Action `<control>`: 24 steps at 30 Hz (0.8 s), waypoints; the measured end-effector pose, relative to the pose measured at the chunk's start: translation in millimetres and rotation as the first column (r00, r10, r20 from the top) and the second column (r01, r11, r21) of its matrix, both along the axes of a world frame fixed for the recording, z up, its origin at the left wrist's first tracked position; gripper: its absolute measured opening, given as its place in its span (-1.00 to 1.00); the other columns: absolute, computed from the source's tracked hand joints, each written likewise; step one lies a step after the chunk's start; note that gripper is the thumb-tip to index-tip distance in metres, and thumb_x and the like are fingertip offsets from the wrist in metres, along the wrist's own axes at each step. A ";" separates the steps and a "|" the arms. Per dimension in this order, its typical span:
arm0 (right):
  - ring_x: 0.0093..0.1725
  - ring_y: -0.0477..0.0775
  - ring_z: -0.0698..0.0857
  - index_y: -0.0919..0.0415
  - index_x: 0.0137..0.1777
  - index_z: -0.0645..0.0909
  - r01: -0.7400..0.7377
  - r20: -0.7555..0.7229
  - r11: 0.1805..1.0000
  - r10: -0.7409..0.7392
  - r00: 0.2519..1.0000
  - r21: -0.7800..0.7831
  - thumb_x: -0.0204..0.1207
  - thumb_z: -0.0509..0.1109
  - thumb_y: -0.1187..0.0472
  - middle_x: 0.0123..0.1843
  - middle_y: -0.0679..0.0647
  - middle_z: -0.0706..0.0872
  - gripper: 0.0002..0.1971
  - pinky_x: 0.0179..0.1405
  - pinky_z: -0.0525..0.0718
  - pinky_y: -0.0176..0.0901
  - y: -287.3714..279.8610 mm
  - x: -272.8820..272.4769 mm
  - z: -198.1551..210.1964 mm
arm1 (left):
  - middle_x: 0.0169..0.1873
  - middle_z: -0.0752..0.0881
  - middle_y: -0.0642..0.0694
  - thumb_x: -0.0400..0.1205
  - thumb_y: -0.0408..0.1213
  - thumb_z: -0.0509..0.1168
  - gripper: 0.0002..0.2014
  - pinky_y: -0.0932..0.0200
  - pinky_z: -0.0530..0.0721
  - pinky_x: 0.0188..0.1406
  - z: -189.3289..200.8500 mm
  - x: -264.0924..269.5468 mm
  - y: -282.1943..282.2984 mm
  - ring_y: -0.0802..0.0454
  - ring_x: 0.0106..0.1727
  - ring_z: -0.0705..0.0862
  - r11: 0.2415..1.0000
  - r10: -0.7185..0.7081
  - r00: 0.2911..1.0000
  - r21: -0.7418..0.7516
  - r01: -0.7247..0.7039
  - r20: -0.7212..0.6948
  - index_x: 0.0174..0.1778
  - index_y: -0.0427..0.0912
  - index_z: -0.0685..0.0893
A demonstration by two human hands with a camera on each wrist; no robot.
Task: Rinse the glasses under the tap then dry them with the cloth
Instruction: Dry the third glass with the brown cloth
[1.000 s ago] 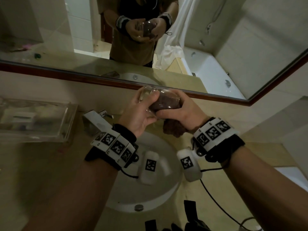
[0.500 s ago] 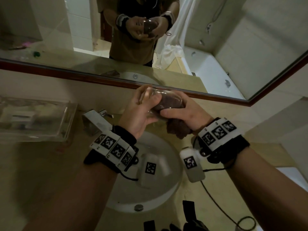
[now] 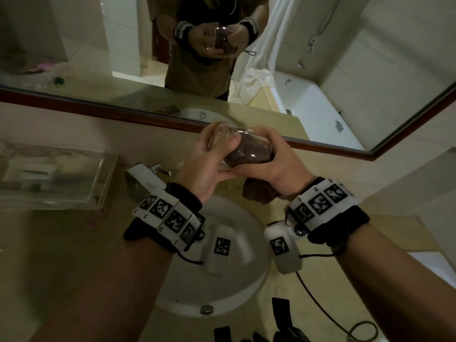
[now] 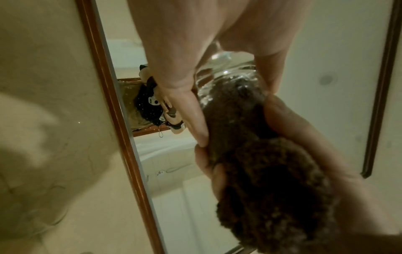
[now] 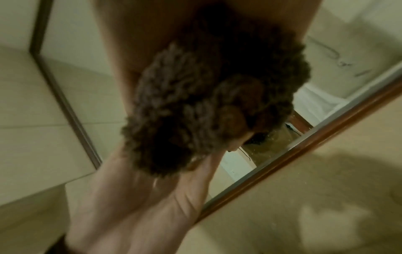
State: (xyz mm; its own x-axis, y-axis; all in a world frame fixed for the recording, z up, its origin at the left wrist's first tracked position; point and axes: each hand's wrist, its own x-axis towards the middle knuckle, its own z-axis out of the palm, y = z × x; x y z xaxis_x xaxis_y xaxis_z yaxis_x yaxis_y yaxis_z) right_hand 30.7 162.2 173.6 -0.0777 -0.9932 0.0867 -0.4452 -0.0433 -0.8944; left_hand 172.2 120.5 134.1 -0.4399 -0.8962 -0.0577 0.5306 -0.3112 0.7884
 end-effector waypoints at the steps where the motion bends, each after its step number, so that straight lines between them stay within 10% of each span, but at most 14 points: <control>1: -0.10 -0.24 0.68 0.05 0.28 0.47 -0.006 0.007 1.000 0.006 1.000 0.003 0.06 0.73 0.28 0.00 -0.13 0.68 -0.23 -0.03 0.64 -0.30 0.0 0.3 1.2 | 0.32 0.64 -0.18 0.49 -0.10 0.39 -0.46 -0.10 0.76 -0.12 0.0 0.6 -0.1 -0.13 0.25 0.70 1.000 -0.003 1.000 -0.003 0.003 0.007 0.39 -0.07 0.48; 7: 0.16 0.10 0.66 0.07 0.52 0.32 -0.080 -0.568 0.966 -0.076 0.820 -0.245 0.26 0.65 0.11 0.26 0.02 0.64 -0.16 0.18 0.63 -0.02 8.0 5.0 3.1 | 0.32 0.66 -0.25 0.66 -0.03 0.27 -0.51 -0.24 0.73 0.16 6.9 3.0 -1.9 -0.26 0.22 0.74 0.992 -0.087 0.995 0.088 0.091 -0.051 0.44 -0.23 0.51; 15: 0.06 0.01 0.72 0.06 0.29 0.50 0.034 0.043 0.995 -0.038 0.998 0.091 -0.08 0.72 0.04 0.14 0.03 0.71 -0.14 0.11 0.69 -0.07 -1.6 -6.4 -0.3 | 0.38 0.59 -0.24 0.54 -0.27 0.37 -0.40 -0.12 0.77 -0.05 -2.0 2.5 -1.8 -0.19 0.28 0.69 0.998 -0.037 0.995 0.040 0.041 -0.089 0.52 -0.19 0.39; 21: 0.09 0.05 0.69 0.04 0.49 0.32 -0.036 -0.535 0.984 -0.064 0.843 -0.175 0.23 0.67 0.10 0.16 -0.01 0.66 -0.15 0.14 0.65 -0.06 13.2 6.0 1.1 | 0.43 0.54 -0.39 0.70 -0.08 0.26 -0.47 -0.20 0.73 0.06 1.5 -1.3 -1.5 -0.32 0.37 0.62 0.995 -0.082 0.993 0.054 0.087 -0.087 0.52 -0.29 0.40; 24: 0.13 0.11 0.68 0.06 0.53 0.29 -0.041 -0.558 0.978 -0.081 0.826 -0.203 0.25 0.66 0.05 0.22 0.01 0.64 -0.13 0.15 0.65 -0.02 15.7 8.6 2.3 | 0.28 0.61 -0.37 0.60 -0.15 0.37 -0.48 -0.13 0.75 -0.04 8.0 -1.4 -2.4 -0.29 0.30 0.66 0.999 -0.036 0.994 0.036 0.040 -0.103 0.41 -0.34 0.45</control>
